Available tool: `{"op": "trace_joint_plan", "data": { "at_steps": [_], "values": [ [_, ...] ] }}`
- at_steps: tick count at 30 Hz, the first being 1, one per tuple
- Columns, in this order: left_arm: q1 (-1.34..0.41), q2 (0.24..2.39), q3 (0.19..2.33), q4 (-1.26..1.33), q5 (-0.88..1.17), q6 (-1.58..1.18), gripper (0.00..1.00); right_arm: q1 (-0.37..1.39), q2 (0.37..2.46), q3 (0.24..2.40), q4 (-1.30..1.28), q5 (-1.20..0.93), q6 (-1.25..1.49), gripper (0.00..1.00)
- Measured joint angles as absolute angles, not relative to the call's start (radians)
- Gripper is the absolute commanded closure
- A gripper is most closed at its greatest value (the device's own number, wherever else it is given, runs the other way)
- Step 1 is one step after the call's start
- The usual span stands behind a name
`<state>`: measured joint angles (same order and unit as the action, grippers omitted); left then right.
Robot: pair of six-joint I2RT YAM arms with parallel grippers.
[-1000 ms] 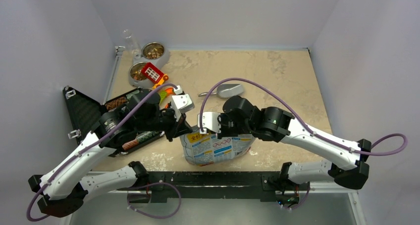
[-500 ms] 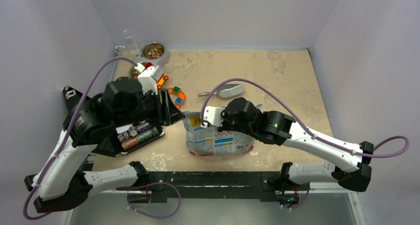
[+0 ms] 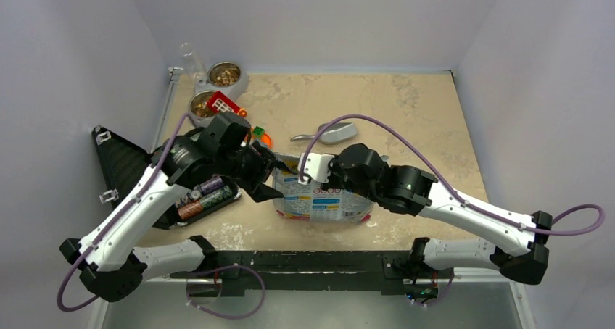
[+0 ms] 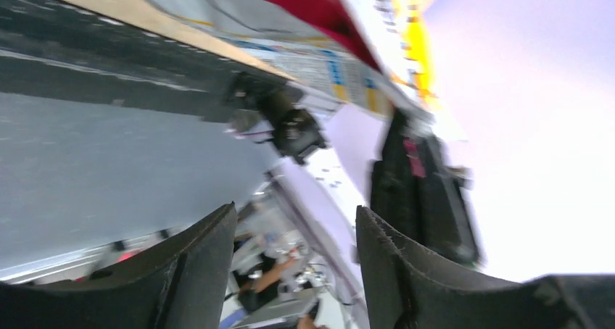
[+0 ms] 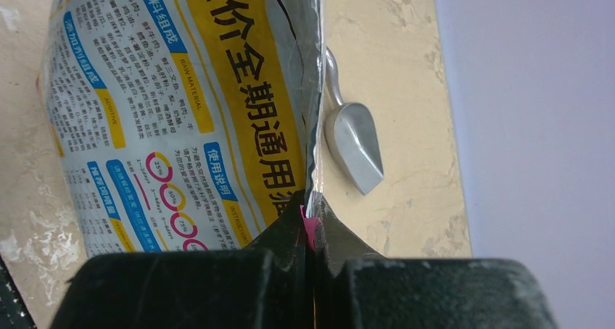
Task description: Serve the pet food
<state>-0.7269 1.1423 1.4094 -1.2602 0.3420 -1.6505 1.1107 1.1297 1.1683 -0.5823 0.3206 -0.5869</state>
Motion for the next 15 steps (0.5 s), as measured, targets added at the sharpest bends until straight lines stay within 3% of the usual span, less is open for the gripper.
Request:
{"op": "trace_joint_plan", "data": {
  "at_steps": [8, 15],
  "values": [
    [-0.733, 1.034, 1.444, -1.122, 0.258, -1.932, 0.39, 1.111, 1.08, 1.145, -0.589, 0.276, -0.585, 1.0],
    [-0.745, 1.12, 1.447, -1.131, 0.149, -2.044, 0.39, 1.113, 1.063, 1.145, -0.611, 0.267, -0.584, 1.0]
  ]
}}
